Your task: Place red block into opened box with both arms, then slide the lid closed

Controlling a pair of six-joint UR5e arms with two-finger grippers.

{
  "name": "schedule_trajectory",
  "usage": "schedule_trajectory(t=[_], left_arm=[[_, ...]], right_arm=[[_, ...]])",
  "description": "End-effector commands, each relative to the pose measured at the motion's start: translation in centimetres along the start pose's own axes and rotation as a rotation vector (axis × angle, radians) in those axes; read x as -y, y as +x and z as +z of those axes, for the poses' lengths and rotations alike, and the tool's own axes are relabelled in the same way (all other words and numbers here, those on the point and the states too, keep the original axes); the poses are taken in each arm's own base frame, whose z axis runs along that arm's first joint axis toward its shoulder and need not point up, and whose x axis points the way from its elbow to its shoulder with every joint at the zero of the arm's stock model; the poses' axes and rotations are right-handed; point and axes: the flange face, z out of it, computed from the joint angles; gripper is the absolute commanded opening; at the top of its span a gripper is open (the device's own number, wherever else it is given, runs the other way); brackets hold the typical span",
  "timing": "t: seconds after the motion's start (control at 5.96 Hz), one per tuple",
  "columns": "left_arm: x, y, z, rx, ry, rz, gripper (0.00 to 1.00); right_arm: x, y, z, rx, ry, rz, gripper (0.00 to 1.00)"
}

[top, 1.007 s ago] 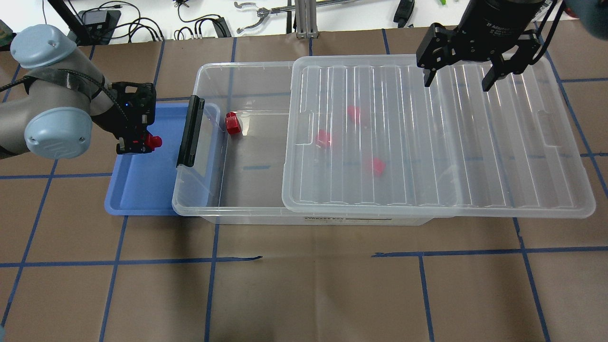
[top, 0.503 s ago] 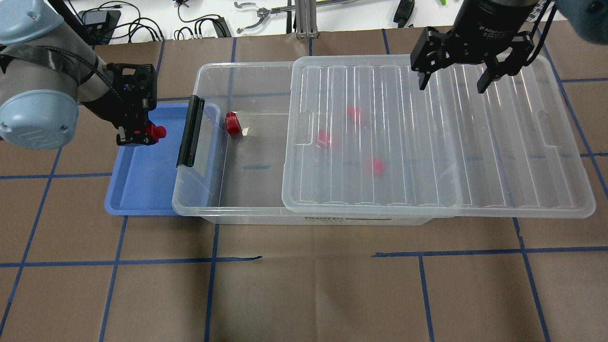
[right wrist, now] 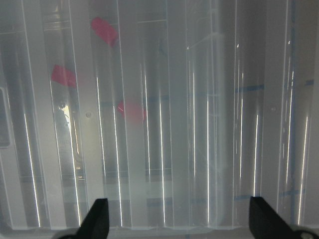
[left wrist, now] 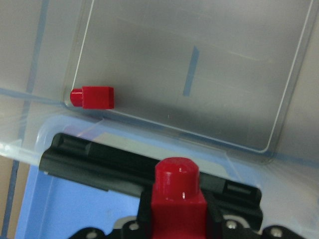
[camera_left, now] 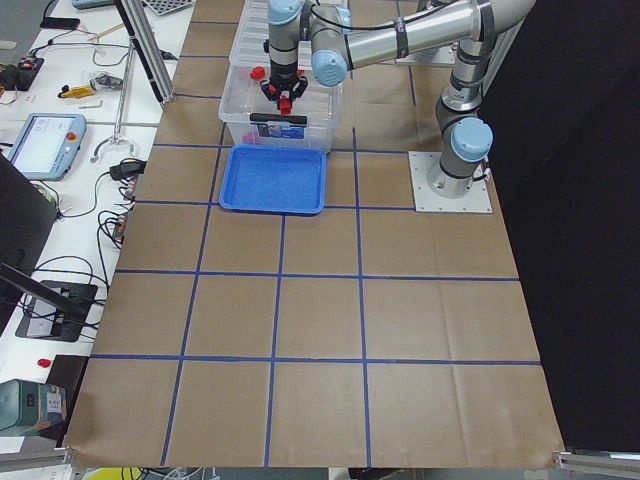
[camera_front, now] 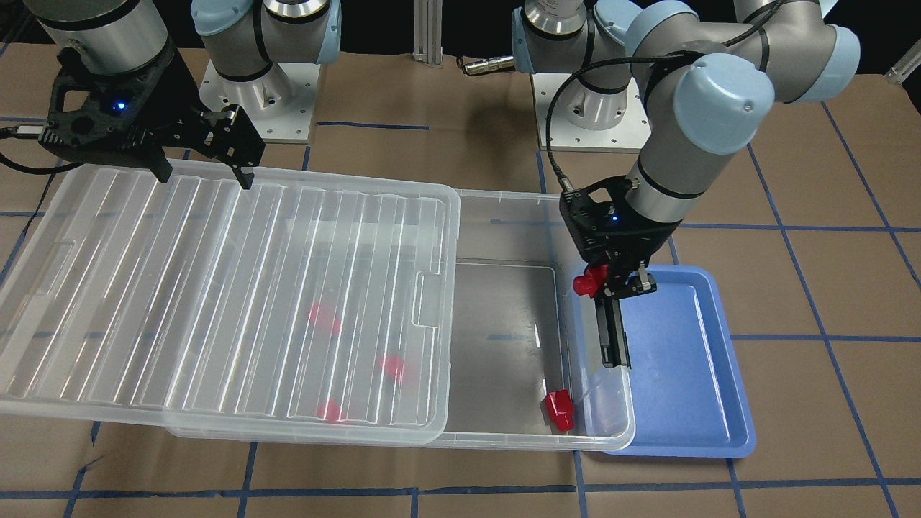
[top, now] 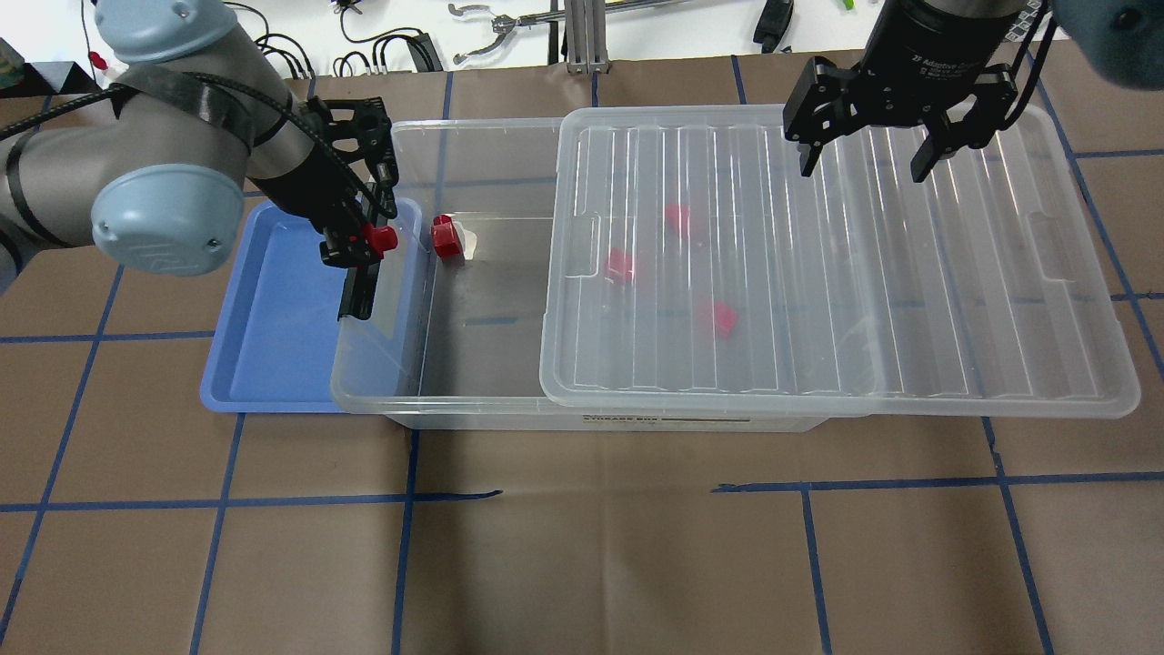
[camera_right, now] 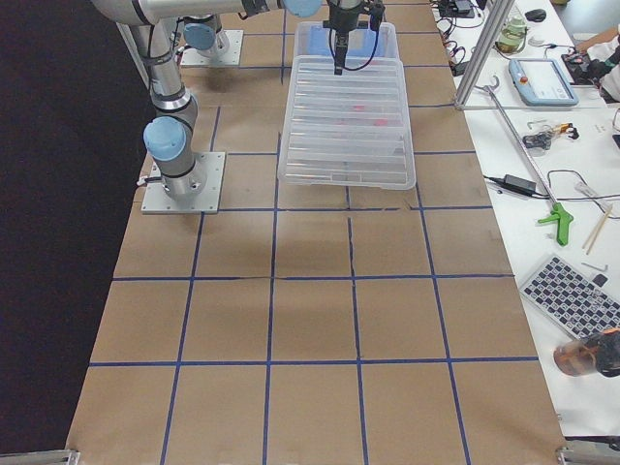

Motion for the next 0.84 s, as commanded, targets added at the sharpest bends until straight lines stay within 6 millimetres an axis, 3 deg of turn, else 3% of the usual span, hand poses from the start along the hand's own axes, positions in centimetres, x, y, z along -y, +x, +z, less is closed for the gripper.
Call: schedule_trajectory(t=[0.0, 0.34, 0.67], left_arm=[[4.7, 1.1, 3.0, -0.009, 0.005, 0.032, 0.05], [6.5, 0.8, 9.0, -0.025, -0.002, 0.066, 0.05], [7.0, 0.6, 14.3, -0.090, -0.023, 0.075, 0.06]], right_arm=[[0.0, 0.0, 0.1, -0.001, -0.004, 0.001, 1.00], [-0.1, 0.0, 0.1, -0.001, -0.003, 0.001, 1.00], [-0.1, 0.0, 0.1, -0.001, -0.004, 0.001, 1.00]])
